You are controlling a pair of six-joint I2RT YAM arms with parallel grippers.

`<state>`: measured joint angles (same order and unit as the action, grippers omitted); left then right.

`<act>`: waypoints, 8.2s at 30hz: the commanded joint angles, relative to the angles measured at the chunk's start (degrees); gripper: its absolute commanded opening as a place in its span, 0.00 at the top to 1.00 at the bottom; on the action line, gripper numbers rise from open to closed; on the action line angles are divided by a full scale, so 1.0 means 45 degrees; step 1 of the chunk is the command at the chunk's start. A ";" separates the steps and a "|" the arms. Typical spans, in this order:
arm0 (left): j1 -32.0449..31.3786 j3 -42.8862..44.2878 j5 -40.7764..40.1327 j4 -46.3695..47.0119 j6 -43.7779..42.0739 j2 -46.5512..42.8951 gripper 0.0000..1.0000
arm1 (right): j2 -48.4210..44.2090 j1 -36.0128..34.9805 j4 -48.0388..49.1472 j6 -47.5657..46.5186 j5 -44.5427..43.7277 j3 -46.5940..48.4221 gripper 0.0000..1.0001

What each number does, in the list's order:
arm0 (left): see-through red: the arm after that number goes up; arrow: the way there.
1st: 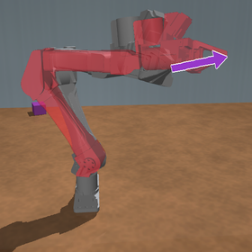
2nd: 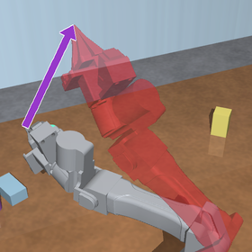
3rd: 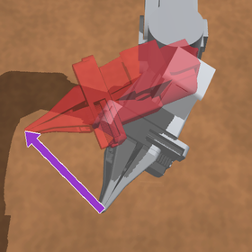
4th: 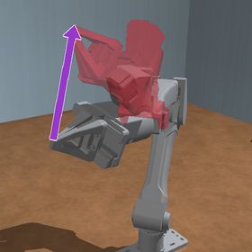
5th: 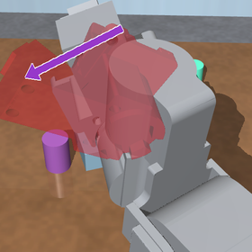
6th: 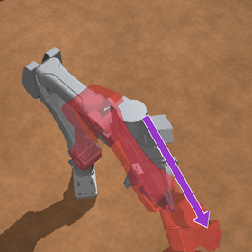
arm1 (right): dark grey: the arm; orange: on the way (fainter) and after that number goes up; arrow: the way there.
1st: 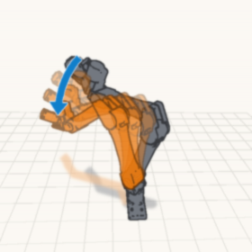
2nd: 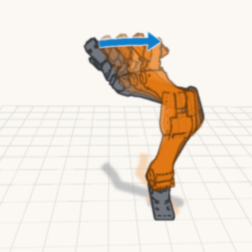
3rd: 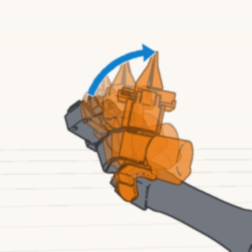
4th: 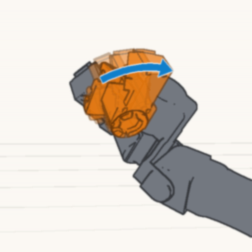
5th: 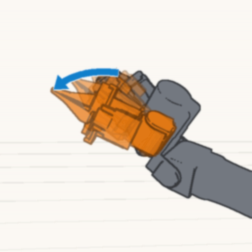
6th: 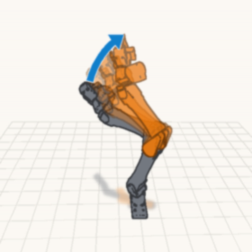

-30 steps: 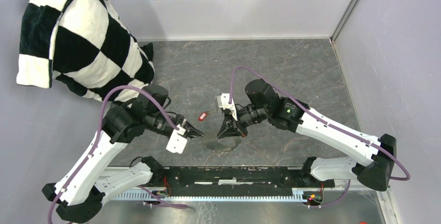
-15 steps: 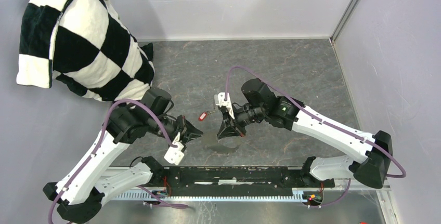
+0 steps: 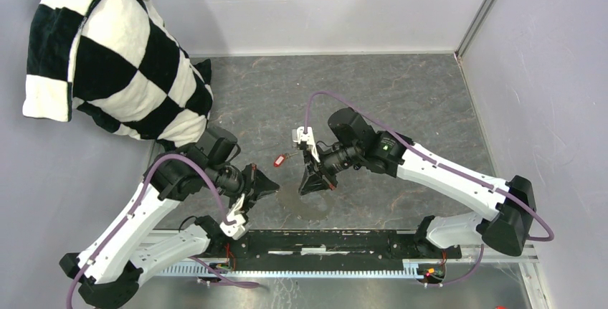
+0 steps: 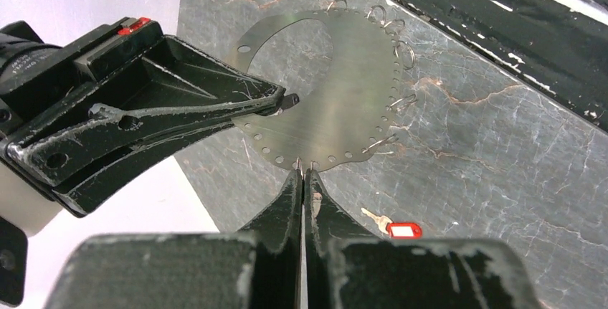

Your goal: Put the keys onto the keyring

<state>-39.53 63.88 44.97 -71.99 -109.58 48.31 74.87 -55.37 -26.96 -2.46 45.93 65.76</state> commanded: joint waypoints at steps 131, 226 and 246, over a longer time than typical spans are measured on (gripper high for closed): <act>0.0112 -0.4198 0.2709 0.7841 -0.0536 -0.5815 0.73 | -0.0368 0.0616 0.5341 0.4033 0.4360 -0.0474 1.00; 0.0112 -0.2526 0.1841 0.7702 0.9209 -0.4383 0.57 | -0.0349 0.0999 0.6339 0.4104 0.4476 -0.0917 1.00; 0.0112 -0.2513 0.0616 0.8048 0.9518 -0.4902 0.82 | -0.0495 0.1130 0.6022 0.3838 0.4440 -0.0973 1.00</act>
<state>-39.09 51.16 49.01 -38.83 -67.29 26.52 73.80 -50.35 -0.27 15.18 65.76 61.04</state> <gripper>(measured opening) 0.190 0.010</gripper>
